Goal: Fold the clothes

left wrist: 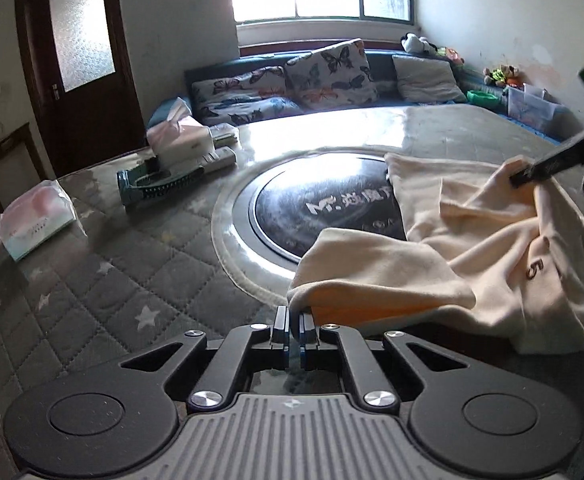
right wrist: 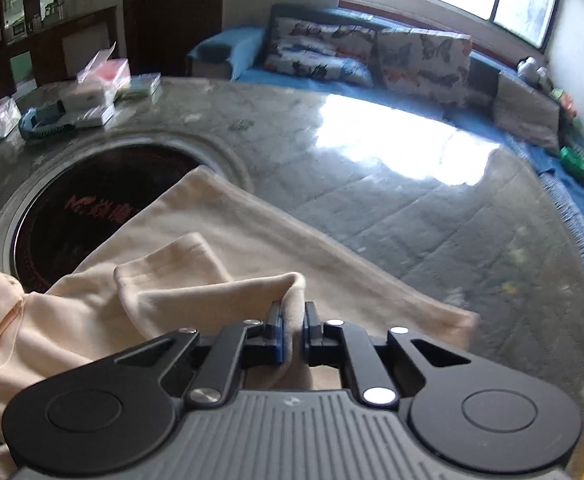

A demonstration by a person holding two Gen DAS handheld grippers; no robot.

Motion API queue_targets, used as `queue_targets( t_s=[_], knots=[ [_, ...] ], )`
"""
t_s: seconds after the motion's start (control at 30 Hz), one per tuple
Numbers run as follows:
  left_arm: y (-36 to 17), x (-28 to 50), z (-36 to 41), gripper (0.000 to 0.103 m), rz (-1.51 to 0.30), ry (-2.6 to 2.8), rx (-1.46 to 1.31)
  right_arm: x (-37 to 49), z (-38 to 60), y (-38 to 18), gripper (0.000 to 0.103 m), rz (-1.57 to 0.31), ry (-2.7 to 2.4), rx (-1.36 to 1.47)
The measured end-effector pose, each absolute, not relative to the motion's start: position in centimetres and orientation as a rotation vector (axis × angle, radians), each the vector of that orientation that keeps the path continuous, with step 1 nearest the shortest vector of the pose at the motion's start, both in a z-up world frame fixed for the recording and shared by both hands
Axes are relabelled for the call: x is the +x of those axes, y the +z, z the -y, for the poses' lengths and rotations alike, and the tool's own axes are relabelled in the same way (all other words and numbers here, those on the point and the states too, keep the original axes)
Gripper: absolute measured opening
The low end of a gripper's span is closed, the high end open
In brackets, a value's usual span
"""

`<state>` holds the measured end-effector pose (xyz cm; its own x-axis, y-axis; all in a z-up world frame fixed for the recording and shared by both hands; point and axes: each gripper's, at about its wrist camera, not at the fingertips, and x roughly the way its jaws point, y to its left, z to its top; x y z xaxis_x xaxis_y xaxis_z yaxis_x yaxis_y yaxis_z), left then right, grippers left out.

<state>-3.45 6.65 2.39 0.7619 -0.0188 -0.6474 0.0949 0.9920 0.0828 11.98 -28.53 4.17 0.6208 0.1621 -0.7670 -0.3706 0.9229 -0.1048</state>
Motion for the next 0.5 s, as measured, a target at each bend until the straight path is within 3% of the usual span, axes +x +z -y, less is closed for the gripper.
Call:
queue_targets(
  t_s=[0.5],
  knots=[
    [2.3,-4.0,-8.2,0.003,-0.726,-0.013,0.114,9.4,34.7,4.9,0.006,-0.887,0.094,-0.384]
  ],
)
